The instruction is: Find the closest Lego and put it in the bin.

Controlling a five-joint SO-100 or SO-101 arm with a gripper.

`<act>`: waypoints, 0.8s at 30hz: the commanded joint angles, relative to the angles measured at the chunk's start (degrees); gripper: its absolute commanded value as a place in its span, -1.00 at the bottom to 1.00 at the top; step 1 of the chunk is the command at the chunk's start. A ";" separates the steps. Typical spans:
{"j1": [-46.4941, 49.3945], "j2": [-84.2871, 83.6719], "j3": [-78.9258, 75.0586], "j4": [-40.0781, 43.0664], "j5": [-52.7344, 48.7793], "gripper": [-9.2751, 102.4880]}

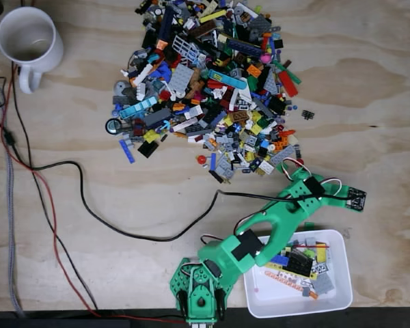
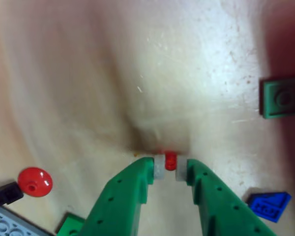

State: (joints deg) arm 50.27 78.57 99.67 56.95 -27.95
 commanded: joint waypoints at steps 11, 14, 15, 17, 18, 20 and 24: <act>4.83 21.18 -18.02 24.61 -1.85 -0.74; 8.88 27.07 -16.79 28.83 -4.31 -0.73; 10.20 29.18 -15.64 29.79 -5.19 -0.73; 13.45 32.43 -13.18 31.90 -7.73 -0.73; 15.38 34.01 -11.16 32.17 -8.96 -0.73; 19.51 36.21 -6.68 31.64 -11.95 -0.73; 26.98 38.58 3.87 25.84 -18.11 -0.73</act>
State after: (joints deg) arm 71.37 112.06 99.32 85.69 -41.48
